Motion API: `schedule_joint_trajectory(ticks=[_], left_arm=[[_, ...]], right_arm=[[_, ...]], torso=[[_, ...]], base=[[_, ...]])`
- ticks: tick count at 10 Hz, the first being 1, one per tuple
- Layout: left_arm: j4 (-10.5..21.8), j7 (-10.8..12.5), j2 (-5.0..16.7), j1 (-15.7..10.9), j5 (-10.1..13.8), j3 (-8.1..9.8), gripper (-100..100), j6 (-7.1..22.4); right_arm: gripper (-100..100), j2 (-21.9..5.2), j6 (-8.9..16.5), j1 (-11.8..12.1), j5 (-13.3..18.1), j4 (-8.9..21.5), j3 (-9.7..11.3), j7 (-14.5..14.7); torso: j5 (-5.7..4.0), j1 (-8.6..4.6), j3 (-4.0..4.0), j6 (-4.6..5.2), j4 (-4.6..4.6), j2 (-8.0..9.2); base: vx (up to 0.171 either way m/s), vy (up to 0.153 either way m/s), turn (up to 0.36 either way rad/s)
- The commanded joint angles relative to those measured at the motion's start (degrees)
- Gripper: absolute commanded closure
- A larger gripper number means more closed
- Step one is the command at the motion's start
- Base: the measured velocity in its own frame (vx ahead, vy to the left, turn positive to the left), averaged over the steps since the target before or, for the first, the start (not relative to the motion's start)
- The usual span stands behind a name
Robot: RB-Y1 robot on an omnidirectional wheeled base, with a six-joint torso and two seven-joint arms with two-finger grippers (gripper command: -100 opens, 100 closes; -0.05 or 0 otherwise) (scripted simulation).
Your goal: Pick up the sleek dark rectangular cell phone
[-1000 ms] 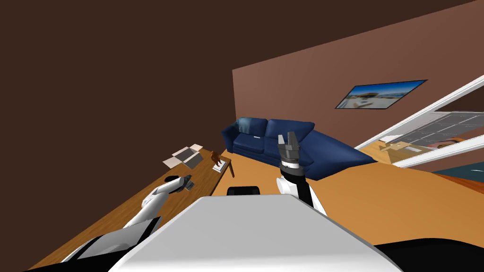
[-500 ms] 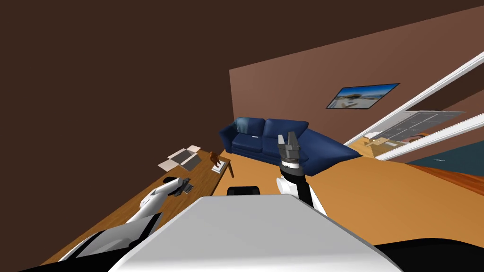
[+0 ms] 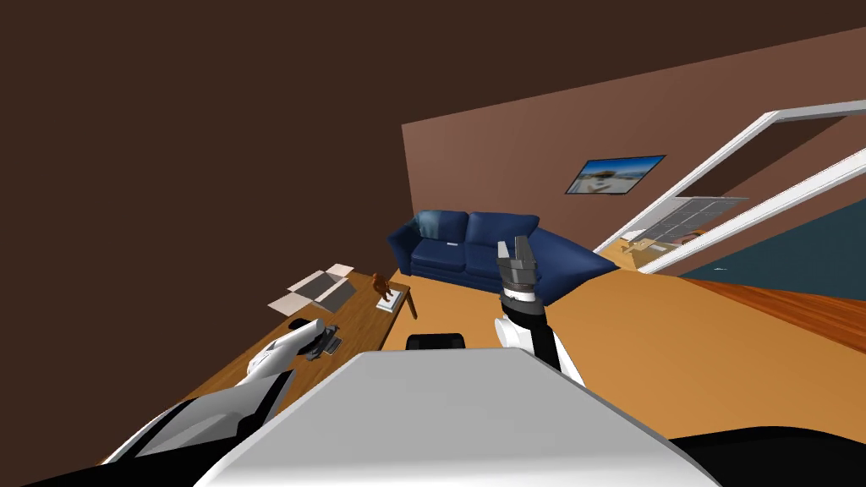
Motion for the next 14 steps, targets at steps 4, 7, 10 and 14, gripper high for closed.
schedule_joint_trajectory(ticks=[4,7,10,14], left_arm=[[5.2,-3.0,0.8,-1.7,1.4,0.0,-100,3.4],[5.2,-1.5,-0.8,-1.5,0.3,-0.47,-100,1.4],[5.8,-0.3,-2.3,-1.5,-0.7,-0.98,-100,-0.4],[5.3,-0.4,-1.9,-1.4,-0.7,-0.97,100,0.4]], right_arm=[[0,0.0,0.0,0.0,0.0,0.0,0.0,0.0],[0,0.0,0.0,0.0,0.0,0.0,0.0,0.0],[0,0.0,0.0,0.0,0.0,0.0,0.0,0.0],[0,0.0,0.0,0.0,0.0,0.0,0.0,0.0]], torso=[[0.0,0.02,0.0,0.02,0.0,-0.01],[-0.01,-0.06,-0.02,0.0,-0.01,-0.04],[0.04,0.19,-0.02,0.0,-0.01,-0.04],[0.01,-0.04,-0.03,0.0,0.01,-0.07]], base=[[-0.011,0.024,-0.107],[0.0,0.02,-0.012],[-0.004,0.069,-0.017],[-0.001,0.008,0.0]])
